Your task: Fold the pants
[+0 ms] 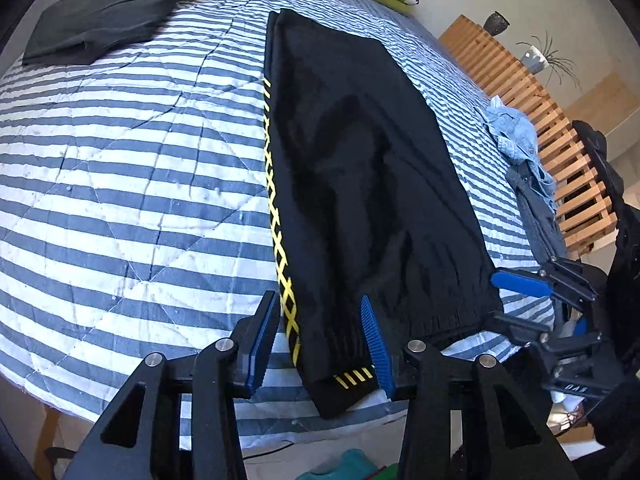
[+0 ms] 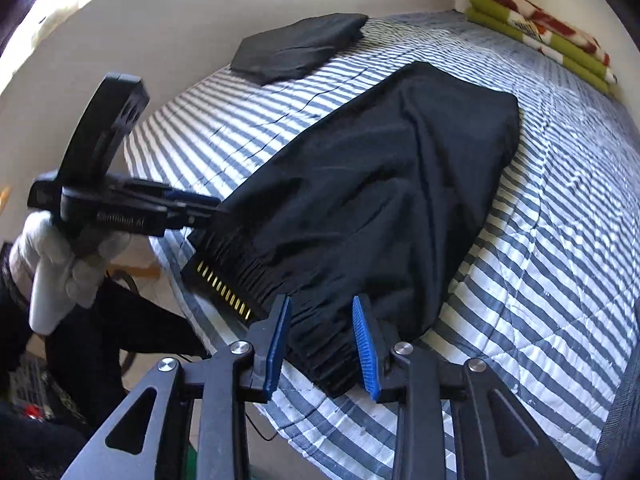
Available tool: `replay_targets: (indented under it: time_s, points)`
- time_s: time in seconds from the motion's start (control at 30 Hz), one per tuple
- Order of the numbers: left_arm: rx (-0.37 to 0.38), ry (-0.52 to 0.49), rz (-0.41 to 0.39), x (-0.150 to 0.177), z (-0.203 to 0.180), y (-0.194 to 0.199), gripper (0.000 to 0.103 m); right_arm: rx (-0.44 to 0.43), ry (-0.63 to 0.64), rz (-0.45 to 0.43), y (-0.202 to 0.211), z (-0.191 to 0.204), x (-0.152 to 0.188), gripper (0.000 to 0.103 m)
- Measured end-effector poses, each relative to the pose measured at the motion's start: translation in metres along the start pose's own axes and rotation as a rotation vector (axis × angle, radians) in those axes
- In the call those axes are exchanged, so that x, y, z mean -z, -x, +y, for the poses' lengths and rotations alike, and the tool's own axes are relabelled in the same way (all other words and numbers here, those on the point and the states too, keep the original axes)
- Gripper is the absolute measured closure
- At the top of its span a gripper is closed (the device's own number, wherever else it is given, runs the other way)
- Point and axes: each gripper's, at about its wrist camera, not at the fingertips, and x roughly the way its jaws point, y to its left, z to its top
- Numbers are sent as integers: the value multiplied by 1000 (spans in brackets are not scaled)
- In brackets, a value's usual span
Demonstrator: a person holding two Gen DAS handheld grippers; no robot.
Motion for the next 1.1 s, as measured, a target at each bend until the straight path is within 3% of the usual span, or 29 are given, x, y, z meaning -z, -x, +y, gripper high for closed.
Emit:
replay_targets:
  time_s: [0.07, 0.13, 0.23, 0.3, 0.4, 0.47, 0.53, 0.7, 0.83, 0.97, 1.1]
  points:
    - [-24, -29, 0, 0, -6, 0, 83, 22, 55, 4, -7, 13, 5, 66]
    - [-32, -36, 5, 1, -9, 1, 92, 48, 100, 18, -13, 22, 9, 64]
    - [-5, -1, 24, 0, -3, -1, 97, 123, 199, 31, -24, 33, 16, 63]
    - [19, 27, 28, 3, 0, 1, 97, 145, 218, 47, -29, 34, 19, 64]
    - [53, 60, 22, 6, 3, 9, 98, 178, 278, 49, -28, 39, 24, 72]
    - [68, 70, 18, 10, 3, 14, 98, 195, 308, 65, -28, 42, 26, 90]
    - [71, 73, 15, 15, 1, 18, 98, 194, 318, 82, -26, 42, 25, 96]
    - [26, 43, 44, 34, -1, 7, 97, 108, 310, 112, -19, 43, 31, 96]
    - [7, 66, 31, 31, 4, 12, 81, 62, 272, 116, -15, 37, 31, 86]
    - [-18, 18, -38, 5, -5, 27, 78, -20, 144, 10, 16, 12, 18, 82]
    - [-12, -32, -97, -44, -23, 21, 78, 66, -6, -138, 30, -26, -6, 82]
